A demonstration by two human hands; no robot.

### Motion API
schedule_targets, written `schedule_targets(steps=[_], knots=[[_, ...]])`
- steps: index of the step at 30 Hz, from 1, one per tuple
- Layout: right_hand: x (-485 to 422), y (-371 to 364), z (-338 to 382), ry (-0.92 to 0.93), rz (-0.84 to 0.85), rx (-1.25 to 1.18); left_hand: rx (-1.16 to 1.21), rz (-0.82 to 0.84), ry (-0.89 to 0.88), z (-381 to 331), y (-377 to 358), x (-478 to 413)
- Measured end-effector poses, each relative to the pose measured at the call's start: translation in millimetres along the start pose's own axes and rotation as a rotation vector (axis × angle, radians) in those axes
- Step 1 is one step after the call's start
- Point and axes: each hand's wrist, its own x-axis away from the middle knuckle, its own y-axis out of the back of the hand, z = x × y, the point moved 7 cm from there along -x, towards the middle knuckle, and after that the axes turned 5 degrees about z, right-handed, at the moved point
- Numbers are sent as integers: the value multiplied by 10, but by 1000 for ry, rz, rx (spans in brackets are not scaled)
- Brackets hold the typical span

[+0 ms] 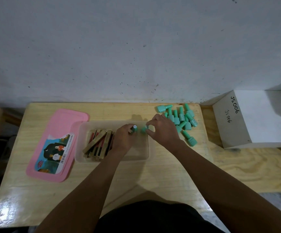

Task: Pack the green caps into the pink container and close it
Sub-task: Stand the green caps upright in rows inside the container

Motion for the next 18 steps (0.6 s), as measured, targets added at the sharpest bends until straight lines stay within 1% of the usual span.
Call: schedule_targets(steps=[4, 7, 13, 18], knots=[[28, 5, -32, -21, -52, -60, 54, -21, 4, -10, -16, 35], [31, 5, -42, -29, -54, -73, 89, -39, 4, 9, -31, 37], [9, -1, -62, -34, -40, -70, 99, -58, -18, 20, -49, -2], [13, -9, -51, -31, -41, -72, 62, -92, -22, 39, -48, 15]])
